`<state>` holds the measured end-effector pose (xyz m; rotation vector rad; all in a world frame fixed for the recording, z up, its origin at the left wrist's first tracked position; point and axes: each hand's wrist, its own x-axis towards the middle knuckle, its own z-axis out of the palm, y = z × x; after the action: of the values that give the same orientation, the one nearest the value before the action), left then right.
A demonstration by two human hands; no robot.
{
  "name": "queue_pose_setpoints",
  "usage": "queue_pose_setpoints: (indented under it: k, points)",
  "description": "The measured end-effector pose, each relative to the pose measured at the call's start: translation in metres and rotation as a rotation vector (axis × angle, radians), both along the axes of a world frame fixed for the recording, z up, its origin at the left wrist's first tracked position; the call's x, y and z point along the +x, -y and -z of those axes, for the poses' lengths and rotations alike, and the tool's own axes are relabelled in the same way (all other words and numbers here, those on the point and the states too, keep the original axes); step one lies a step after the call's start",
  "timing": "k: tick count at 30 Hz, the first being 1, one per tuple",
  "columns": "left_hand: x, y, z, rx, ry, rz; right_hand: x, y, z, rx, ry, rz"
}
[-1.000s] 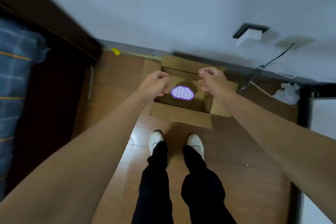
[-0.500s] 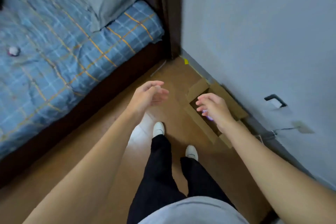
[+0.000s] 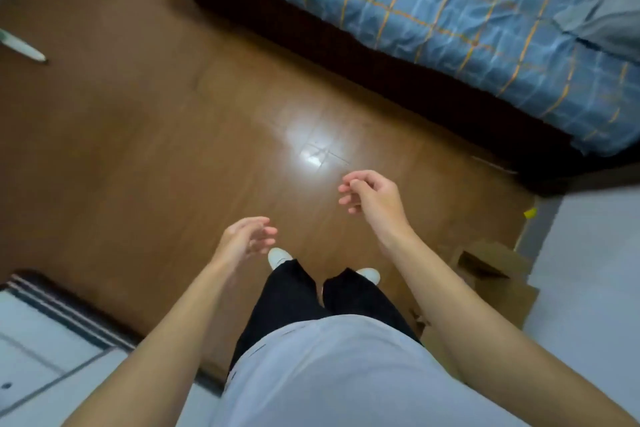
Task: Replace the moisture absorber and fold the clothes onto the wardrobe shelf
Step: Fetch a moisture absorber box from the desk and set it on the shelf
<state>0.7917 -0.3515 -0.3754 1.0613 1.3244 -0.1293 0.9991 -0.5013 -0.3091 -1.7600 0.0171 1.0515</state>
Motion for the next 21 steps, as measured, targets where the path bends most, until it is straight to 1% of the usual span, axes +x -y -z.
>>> queue_pose_setpoints:
  k: [5,9,14,17,21]
  points:
    - [-0.12,-0.029,0.018,-0.066,-0.114,-0.274,-0.052,-0.111,-0.01,0.0,-0.008,-0.307]
    - [-0.175,-0.06,0.019,-0.109,-0.133,-0.45,-0.099,-0.183,-0.002,-0.051,-0.019,-0.476]
    - [-0.203,-0.124,0.005,-0.071,-0.054,-0.58,-0.13,-0.246,0.02,-0.189,0.041,-0.689]
    - [-0.206,-0.164,-0.007,-0.03,0.012,-0.689,-0.131,-0.264,0.042,-0.335,0.079,-0.786]
    - [-0.196,-0.234,-0.018,0.092,0.096,-0.814,-0.104,-0.286,0.07,-0.505,0.07,-0.818]
